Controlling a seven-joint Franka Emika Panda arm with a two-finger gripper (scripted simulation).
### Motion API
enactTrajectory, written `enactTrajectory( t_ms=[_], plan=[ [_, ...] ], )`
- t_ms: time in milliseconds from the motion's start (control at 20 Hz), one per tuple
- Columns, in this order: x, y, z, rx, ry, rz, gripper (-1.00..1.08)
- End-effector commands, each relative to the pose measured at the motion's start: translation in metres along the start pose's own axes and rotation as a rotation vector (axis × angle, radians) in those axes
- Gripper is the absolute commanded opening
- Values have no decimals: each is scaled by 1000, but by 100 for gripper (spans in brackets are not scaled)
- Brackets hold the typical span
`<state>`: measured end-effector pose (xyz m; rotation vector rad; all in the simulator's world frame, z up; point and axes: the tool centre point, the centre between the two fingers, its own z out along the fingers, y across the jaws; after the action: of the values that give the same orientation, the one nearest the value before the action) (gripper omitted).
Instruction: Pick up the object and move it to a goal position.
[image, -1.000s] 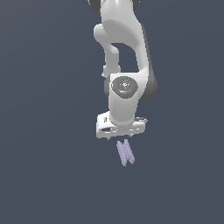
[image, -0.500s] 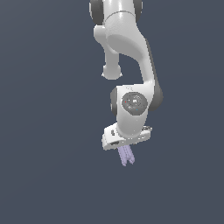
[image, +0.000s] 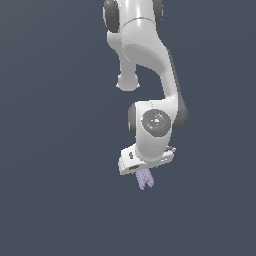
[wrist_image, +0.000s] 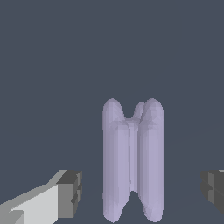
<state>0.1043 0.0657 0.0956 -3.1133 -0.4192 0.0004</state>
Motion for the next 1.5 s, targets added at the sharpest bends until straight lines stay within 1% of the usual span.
enactTrajectory(
  t_ms=[0,450,600,800,850,1450],
  plan=[
    [0,0,3,0,0,0,100],
    [-1,0,45,0,0,-2,100],
    [0,0,51,0,0,-2,100],
    [1,0,50,0,0,-2,100],
    [1,0,50,0,0,-2,-100],
    [0,0,49,0,0,-2,-100]
  ],
)
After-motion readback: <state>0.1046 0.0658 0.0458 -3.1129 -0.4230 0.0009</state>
